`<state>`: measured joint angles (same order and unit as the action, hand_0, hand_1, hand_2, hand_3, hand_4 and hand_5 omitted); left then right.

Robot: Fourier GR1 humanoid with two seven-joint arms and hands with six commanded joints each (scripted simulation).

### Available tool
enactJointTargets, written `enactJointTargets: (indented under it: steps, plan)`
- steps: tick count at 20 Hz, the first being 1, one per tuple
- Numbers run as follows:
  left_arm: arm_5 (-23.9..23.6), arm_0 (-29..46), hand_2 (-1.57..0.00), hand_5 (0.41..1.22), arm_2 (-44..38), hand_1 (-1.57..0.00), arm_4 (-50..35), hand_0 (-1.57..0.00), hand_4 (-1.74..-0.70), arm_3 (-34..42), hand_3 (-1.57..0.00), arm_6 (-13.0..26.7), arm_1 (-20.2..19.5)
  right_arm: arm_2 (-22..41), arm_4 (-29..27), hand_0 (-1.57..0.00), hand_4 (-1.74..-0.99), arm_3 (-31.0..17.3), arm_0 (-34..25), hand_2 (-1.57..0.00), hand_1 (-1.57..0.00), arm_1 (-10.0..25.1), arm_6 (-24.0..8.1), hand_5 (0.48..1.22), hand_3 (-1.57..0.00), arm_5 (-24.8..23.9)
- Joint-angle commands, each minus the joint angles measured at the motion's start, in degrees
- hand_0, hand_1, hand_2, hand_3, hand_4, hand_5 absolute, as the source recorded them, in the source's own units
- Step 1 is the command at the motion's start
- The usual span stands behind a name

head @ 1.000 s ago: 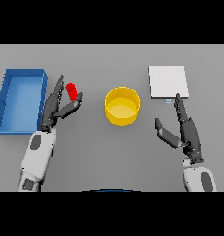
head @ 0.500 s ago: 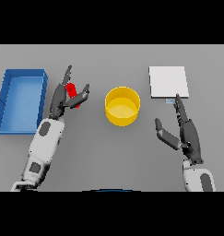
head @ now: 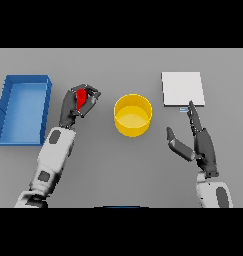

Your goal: Pick up the red beaker and tilt it to pour out 1 green nut into yellow bowl. Pick up the yellow bowl and place it on the metallic measuring scale.

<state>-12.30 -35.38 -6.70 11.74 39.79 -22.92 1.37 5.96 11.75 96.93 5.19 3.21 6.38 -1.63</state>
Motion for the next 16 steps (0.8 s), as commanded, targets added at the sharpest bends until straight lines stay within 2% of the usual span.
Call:
enactJointTargets:
  steps: [1, 4, 7, 9, 10, 13, 16]
  plan:
    - [-0.6, -0.4, -1.32, 1.119, -0.2, -1.32, -0.1, -1.31, -1.61, -0.3, -1.2, 0.3, 0.3, 0.1, 0.1, 0.0, -1.232, 0.6, 0.7, 0.0, 0.0, 0.1, 0.7, 0.685, 0.0, -0.1]
    - [-1.2, -0.7, -1.44, 1.128, -0.5, -1.44, -0.6, -1.44, -1.67, 0.5, -1.38, 0.2, 0.2, -0.5, 0.4, 0.0, -1.196, -0.2, -0.4, 0.0, 0.0, 0.7, 0.2, 0.673, 0.0, -0.4]
    - [-1.1, -0.1, -1.5, 1.126, 1.0, -1.5, 0.0, -1.5, -1.71, 3.9, -1.47, 1.0, -0.6, -0.5, 1.0, 0.0, -1.16, -1.2, -1.3, 0.0, 0.0, 0.7, 0.6, 0.664, 0.0, -0.7]
    - [-0.5, -0.8, -1.53, 1.126, 2.0, -1.53, 0.9, -1.53, -1.72, 6.5, -1.51, 3.6, -2.7, 0.2, 2.7, 0.0, -1.127, -1.0, -0.2, 0.0, 0.0, 0.6, 1.8, 0.659, 0.0, -1.6]
    - [-0.1, -1.0, -1.54, 1.127, 3.5, -1.54, 2.1, -1.54, -1.72, 7.6, -1.52, 4.8, -3.4, 0.2, 3.1, 0.0, -1.116, -1.2, -0.5, 0.0, 0.0, 0.5, 1.3, 0.656, 0.0, -2.1]
    - [0.7, -2.1, -1.55, 1.137, 9.6, -1.55, 8.9, -1.55, -1.73, 10.4, -1.55, 8.4, -6.5, 0.4, 3.7, 0.0, -1.101, -1.2, -0.5, 0.0, 0.0, 0.6, 1.1, 0.658, 0.0, -2.2]
    - [3.2, -3.1, -1.56, 1.132, 15.8, -1.56, 15.2, -1.56, -1.74, 13.9, -1.55, 13.5, -9.4, 0.3, 3.1, 0.0, -1.092, -1.0, 0.3, 0.0, 0.0, 0.9, 2.3, 0.663, 0.0, -1.6]
